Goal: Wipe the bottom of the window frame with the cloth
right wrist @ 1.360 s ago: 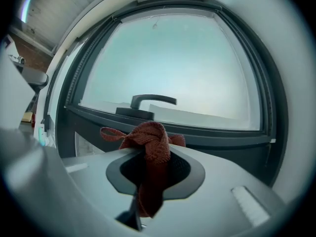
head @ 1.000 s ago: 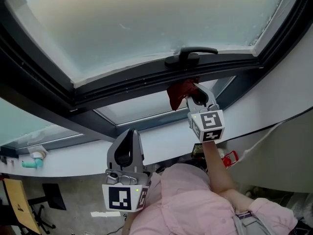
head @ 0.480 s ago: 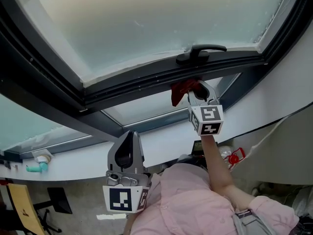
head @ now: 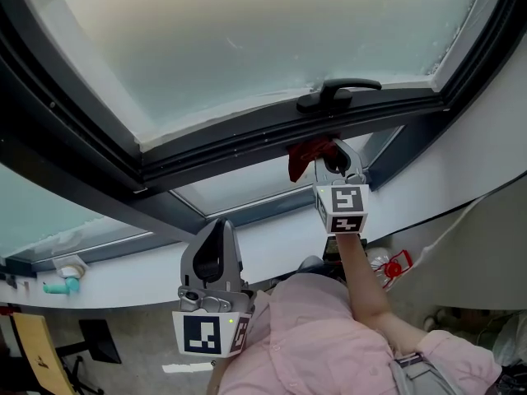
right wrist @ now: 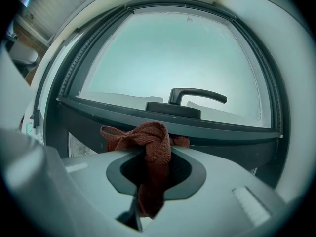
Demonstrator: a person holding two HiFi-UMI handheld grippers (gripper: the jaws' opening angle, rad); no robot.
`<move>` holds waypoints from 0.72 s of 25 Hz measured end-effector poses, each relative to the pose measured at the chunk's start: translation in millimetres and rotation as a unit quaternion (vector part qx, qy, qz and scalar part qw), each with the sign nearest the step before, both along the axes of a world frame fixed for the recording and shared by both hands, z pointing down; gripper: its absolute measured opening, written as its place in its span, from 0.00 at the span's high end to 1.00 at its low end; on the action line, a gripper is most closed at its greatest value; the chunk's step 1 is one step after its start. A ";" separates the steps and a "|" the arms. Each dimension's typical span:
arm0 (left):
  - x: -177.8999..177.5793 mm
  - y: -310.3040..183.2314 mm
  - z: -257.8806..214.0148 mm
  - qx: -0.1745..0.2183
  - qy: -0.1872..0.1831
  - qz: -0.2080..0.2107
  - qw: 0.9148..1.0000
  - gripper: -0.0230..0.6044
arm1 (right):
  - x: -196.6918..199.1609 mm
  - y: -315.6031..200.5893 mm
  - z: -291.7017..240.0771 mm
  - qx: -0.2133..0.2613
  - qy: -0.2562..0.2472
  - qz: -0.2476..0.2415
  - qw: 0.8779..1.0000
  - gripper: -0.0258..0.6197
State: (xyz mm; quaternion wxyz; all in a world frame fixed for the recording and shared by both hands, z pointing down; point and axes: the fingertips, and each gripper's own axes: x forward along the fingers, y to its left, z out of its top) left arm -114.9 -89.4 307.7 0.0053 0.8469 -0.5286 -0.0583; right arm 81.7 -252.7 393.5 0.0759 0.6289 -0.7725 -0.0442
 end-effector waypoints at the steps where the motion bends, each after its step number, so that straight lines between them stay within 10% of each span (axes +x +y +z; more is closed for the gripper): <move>1: 2.9 -1.1 0.2 0.000 0.000 0.003 1.000 0.97 | 0.0 0.2 0.7 0.002 0.001 -0.005 1.000 0.86; 18: 14.5 -10.5 0.7 0.001 -0.005 -0.003 1.000 0.97 | 40.7 -7.0 16.7 -0.064 0.021 0.059 0.996 0.86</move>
